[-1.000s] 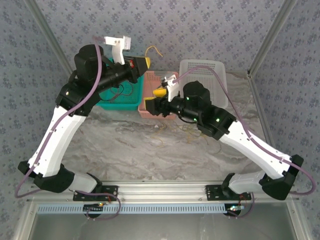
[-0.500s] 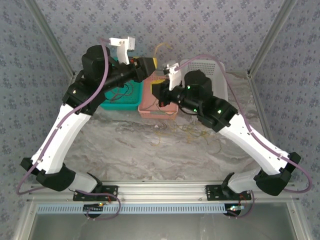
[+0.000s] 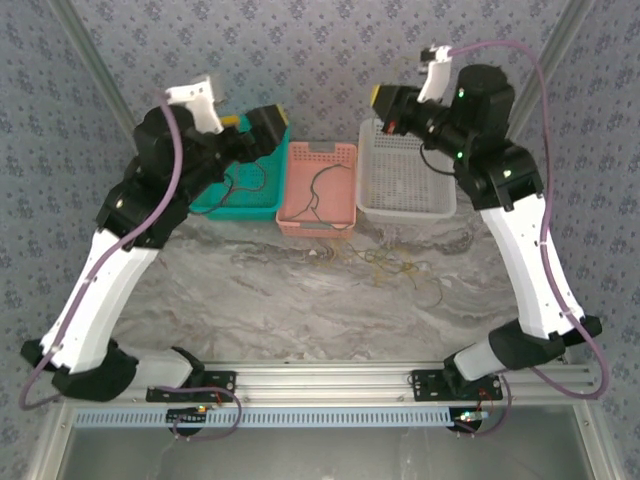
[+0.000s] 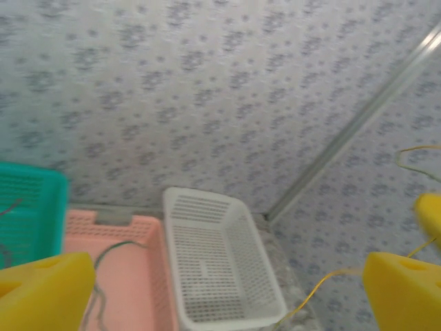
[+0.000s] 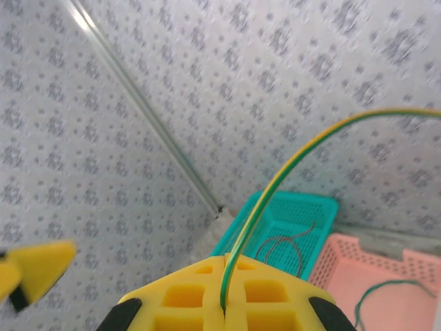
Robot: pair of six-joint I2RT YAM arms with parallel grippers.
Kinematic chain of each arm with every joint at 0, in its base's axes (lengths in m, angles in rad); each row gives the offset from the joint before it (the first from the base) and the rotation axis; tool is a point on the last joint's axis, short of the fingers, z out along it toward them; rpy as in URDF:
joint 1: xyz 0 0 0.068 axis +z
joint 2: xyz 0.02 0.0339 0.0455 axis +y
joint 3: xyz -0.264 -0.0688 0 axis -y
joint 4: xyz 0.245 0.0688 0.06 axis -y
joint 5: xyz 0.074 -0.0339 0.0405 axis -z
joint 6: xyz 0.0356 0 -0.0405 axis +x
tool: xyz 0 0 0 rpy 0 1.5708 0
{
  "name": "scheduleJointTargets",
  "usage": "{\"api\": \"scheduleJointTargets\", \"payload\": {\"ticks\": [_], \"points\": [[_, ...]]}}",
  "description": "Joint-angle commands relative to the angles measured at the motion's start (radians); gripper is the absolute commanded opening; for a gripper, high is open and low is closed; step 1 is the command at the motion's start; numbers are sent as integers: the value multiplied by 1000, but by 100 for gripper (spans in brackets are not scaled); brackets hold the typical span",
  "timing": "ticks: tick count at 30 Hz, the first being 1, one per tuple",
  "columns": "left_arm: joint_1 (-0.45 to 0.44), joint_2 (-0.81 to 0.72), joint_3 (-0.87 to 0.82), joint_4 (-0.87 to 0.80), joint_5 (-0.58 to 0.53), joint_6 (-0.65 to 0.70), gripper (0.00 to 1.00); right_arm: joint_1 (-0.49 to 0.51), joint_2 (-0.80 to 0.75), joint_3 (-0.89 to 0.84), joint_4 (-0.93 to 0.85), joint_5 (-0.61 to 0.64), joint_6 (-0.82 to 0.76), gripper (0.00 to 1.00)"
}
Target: Untangle the cables
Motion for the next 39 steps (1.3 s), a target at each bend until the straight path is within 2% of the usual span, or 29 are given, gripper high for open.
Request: {"api": "scheduleJointTargets", "payload": {"ticks": [1,6,10,14,17,21,26,31,35,39], "points": [[7,-85,-164,-22,-100,-19,99,-76,73,167,-91,-107,52,0],[1,-204,-480,81,-5,-63,98,-186,223,427,-119,-194,123,0],[-29,-252,-713,211,75,-62,94,-300,339,605,-71,-264,256,0],[-112,-222,-858,290,65,-49,91,-395,392,641,58,-309,359,0],[-167,-156,-946,361,1,-69,85,-428,408,641,122,-310,392,0],[-205,-39,-999,461,-1,-112,78,-456,435,641,157,-305,409,0],[-272,51,-969,528,-10,-115,76,-452,509,642,162,-316,379,0],[-307,76,-934,513,-24,-114,76,-444,561,611,36,-310,244,0],[-314,33,-934,500,-30,-122,76,-425,538,426,-6,-288,138,0],[-320,-29,-928,466,-49,-106,76,-392,455,161,76,-248,95,0]]}}
